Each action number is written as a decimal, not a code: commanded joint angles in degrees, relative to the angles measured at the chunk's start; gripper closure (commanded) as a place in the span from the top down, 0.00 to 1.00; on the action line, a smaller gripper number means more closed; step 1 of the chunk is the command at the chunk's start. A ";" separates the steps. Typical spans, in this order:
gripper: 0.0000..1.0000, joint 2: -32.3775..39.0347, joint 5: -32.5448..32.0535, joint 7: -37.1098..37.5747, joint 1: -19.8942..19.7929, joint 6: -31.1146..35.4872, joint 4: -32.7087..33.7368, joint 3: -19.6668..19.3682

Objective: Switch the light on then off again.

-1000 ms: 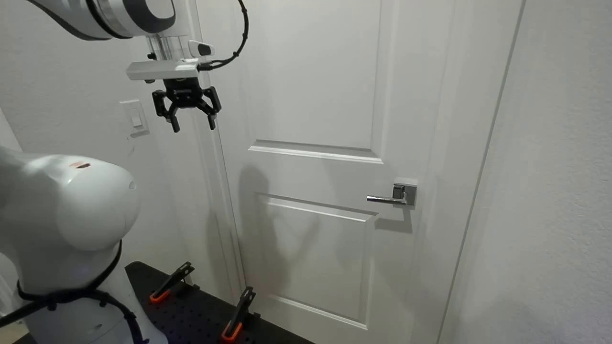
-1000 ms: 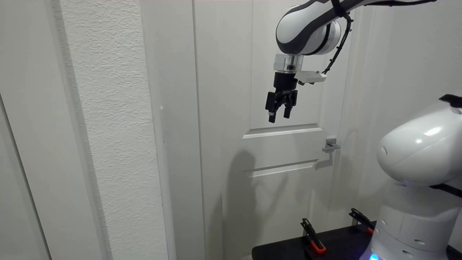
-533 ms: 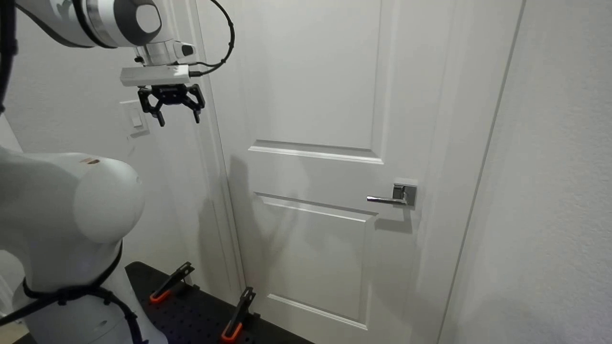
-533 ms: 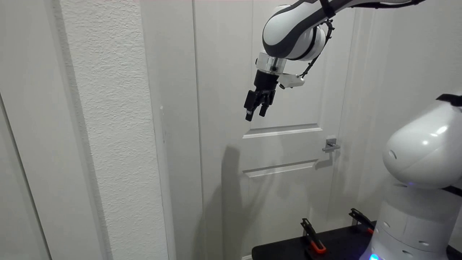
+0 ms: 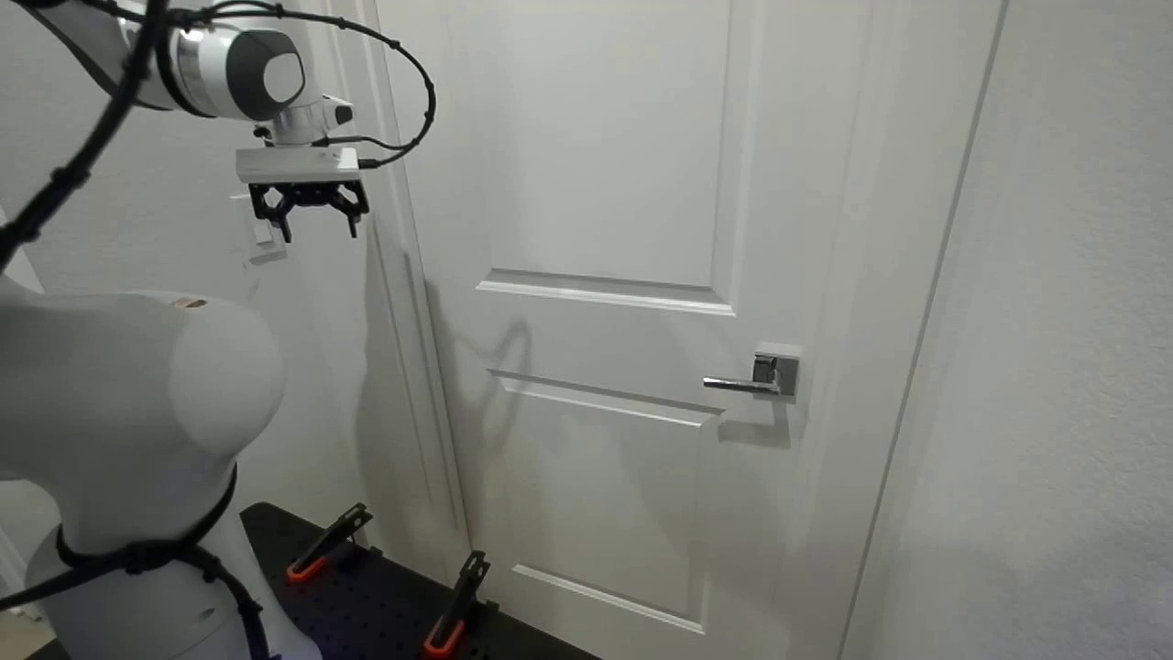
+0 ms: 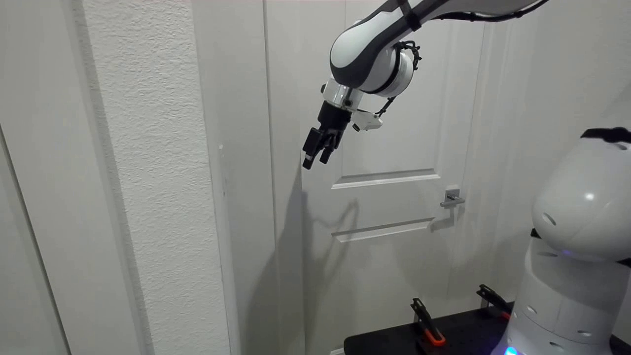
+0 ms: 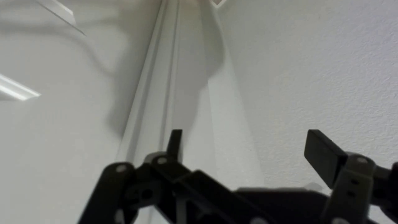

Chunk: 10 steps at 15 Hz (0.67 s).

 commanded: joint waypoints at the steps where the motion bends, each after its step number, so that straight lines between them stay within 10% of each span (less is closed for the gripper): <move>1: 1.00 6.03 4.26 -5.07 1.85 2.92 4.84 0.14; 10: 1.00 13.53 6.90 -11.23 1.94 8.16 11.57 5.36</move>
